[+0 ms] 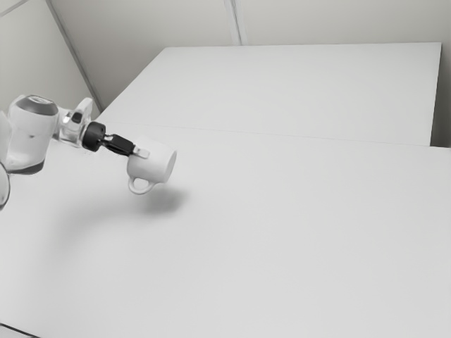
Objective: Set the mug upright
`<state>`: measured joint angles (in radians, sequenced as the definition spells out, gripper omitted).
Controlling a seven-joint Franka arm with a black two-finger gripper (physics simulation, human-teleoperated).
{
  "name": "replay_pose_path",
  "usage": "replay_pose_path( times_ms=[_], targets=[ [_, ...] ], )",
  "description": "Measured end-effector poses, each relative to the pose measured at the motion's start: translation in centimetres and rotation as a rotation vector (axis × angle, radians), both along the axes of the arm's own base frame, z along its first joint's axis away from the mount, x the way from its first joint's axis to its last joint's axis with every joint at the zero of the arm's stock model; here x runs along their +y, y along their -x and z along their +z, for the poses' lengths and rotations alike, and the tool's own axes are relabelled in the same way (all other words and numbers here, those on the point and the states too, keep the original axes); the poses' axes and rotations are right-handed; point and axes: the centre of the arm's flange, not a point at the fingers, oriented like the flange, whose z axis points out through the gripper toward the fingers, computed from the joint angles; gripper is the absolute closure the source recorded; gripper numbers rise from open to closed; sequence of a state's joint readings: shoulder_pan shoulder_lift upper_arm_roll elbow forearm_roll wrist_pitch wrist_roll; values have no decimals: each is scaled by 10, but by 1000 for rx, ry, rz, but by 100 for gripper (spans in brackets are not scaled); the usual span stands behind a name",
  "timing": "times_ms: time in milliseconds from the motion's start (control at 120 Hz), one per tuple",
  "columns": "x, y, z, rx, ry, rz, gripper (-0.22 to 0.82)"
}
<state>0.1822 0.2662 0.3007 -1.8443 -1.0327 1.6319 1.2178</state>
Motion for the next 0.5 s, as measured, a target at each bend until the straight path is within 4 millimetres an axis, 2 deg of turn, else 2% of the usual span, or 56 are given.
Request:
replay_pose_path(
  times_ms=[225,383,500],
  targets=[
    [-59,-19,42,50,-516,-157,79],
    [-82,-25,40,131,-794,-150,79],
    [-106,-5,23,195,-904,-108,79]
  ],
)
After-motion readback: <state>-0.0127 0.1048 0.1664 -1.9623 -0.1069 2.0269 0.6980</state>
